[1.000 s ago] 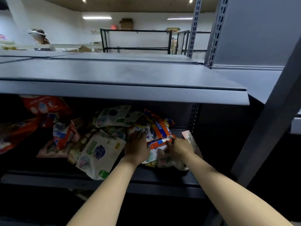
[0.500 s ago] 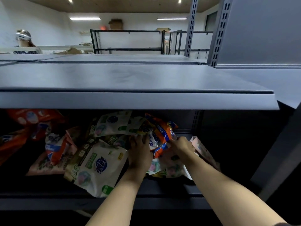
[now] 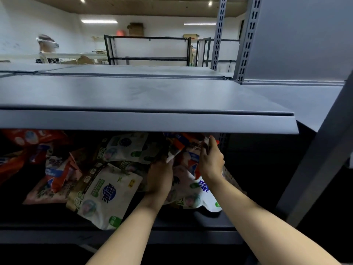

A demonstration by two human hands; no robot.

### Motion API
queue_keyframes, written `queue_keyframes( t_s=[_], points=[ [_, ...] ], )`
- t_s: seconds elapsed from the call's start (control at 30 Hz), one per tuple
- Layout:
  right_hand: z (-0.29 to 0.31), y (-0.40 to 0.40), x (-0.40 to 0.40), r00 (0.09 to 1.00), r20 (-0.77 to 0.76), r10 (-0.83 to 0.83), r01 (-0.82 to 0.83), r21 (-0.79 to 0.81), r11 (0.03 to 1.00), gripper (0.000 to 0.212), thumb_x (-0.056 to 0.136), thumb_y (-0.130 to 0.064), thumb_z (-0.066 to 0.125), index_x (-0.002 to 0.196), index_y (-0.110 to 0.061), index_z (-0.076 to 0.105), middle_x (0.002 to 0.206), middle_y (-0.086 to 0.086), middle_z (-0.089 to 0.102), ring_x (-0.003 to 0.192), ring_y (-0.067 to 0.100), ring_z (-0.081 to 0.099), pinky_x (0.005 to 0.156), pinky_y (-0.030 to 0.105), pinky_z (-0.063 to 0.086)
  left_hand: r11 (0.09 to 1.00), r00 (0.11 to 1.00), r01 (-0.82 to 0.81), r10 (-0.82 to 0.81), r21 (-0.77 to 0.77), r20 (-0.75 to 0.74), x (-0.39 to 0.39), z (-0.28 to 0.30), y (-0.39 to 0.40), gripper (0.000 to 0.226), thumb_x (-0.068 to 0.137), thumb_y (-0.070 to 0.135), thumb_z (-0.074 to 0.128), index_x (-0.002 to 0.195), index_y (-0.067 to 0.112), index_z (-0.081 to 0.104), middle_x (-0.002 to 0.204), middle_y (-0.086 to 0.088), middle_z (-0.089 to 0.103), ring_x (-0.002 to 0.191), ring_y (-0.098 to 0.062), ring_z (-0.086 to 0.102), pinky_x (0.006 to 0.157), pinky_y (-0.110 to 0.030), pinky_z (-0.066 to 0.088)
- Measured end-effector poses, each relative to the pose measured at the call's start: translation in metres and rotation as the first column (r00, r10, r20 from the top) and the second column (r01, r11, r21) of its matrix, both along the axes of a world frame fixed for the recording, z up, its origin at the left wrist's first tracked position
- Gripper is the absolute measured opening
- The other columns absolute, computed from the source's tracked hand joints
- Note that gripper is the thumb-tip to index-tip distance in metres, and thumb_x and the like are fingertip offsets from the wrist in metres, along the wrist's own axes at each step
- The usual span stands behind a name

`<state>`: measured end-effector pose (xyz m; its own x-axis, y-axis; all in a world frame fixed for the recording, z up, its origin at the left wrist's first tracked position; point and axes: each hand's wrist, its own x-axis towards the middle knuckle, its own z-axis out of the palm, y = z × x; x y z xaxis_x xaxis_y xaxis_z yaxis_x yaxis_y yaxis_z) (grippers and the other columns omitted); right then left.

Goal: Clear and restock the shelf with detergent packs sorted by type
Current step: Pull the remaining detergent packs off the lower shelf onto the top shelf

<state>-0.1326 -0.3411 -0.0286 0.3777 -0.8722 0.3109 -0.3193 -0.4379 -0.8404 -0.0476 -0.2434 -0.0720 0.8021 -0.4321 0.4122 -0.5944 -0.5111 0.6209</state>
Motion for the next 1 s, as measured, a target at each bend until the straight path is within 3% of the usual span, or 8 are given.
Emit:
queue_keyframes(
  t_s=[0.13,0.23,0.37,0.47,0.57,0.7,0.9,1.0],
  points=[
    [0.013,0.01,-0.016,0.996,0.069,-0.054,0.06,-0.076,0.995,0.033,0.095,-0.014,0.041,0.125,-0.026,0.049,0.097,0.013,0.067,0.091,0.04,0.057,0.071,0.035,0.034,0.978,0.984,-0.033,-0.004,-0.204,-0.178,-0.03,0.026,0.004,0.035,0.097,0.024,0.048,0.118,-0.002,0.057,0.108,-0.023,0.064,0.099,-0.036,0.061,0.075,-0.033,0.046],
    [0.023,0.017,-0.033,0.991,0.105,-0.086,0.098,-0.112,0.989,0.032,0.096,-0.015,0.042,0.124,-0.026,0.051,0.105,0.01,0.068,0.094,0.04,0.058,0.068,0.031,0.03,0.952,0.975,-0.029,-0.04,-0.304,-0.217,-0.048,0.033,0.014,0.034,0.097,0.019,0.046,0.123,-0.003,0.055,0.113,-0.022,0.063,0.104,-0.034,0.059,0.074,-0.025,0.037],
    [0.02,0.033,-0.062,0.985,0.167,-0.041,0.07,-0.17,0.983,0.03,0.092,-0.007,0.045,0.117,-0.021,0.054,0.098,0.003,0.07,0.088,0.033,0.063,0.066,0.032,0.041,0.928,0.975,-0.018,-0.066,-0.371,-0.213,-0.064,0.028,0.029,0.029,0.098,0.013,0.043,0.118,-0.002,0.058,0.109,-0.019,0.064,0.102,-0.033,0.061,0.078,-0.027,0.042],
    [0.017,0.048,-0.085,0.98,0.197,-0.021,0.059,-0.192,0.98,0.031,0.092,-0.004,0.047,0.116,-0.022,0.056,0.1,-0.002,0.07,0.089,0.025,0.066,0.072,0.033,0.051,0.913,0.986,-0.018,-0.051,-0.407,-0.16,-0.079,0.028,0.045,0.026,0.096,0.013,0.047,0.112,-0.004,0.06,0.099,-0.018,0.066,0.092,-0.033,0.063,0.074,-0.034,0.047],
    [0.016,0.064,-0.113,0.986,0.165,-0.011,0.038,-0.161,0.986,0.019,0.097,-0.011,0.044,0.111,-0.021,0.053,0.102,-0.002,0.067,0.088,0.022,0.064,0.071,0.029,0.046,0.906,0.986,-0.038,-0.034,-0.422,-0.163,-0.105,0.026,0.066,0.024,0.093,0.008,0.05,0.112,0.002,0.063,0.095,-0.013,0.066,0.087,-0.03,0.062,0.073,-0.033,0.048],
    [0.015,0.093,-0.159,0.973,0.226,-0.042,0.112,-0.307,0.945,0.005,0.099,-0.022,0.045,0.096,-0.021,0.048,0.089,-0.009,0.065,0.076,0.021,0.063,0.061,0.035,0.049,0.893,0.997,-0.033,-0.001,-0.448,-0.076,-0.147,0.016,0.093,0.018,0.092,0.007,0.054,0.1,-0.006,0.064,0.087,-0.017,0.065,0.081,-0.033,0.06,0.066,-0.029,0.042],
    [0.018,0.117,-0.226,0.969,0.245,-0.03,0.132,-0.409,0.903,0.039,0.09,-0.042,0.041,0.107,-0.008,0.051,0.108,0.004,0.067,0.082,0.004,0.059,0.052,0.014,0.05,0.834,0.999,0.009,-0.03,-0.552,-0.029,-0.214,0.029,0.126,0.031,0.092,0.003,0.05,0.121,-0.001,0.061,0.109,-0.015,0.067,0.102,-0.029,0.062,0.085,-0.039,0.052],
    [0.022,0.121,-0.26,0.954,0.297,-0.027,0.173,-0.476,0.862,0.031,0.092,-0.041,0.041,0.106,-0.015,0.047,0.107,0.005,0.066,0.083,0.004,0.061,0.051,0.008,0.048,0.804,1.0,0.005,-0.012,-0.595,-0.008,-0.243,0.042,0.133,0.028,0.091,0.004,0.051,0.117,-0.002,0.063,0.105,-0.016,0.068,0.097,-0.033,0.063,0.081,-0.041,0.053]
  ],
)
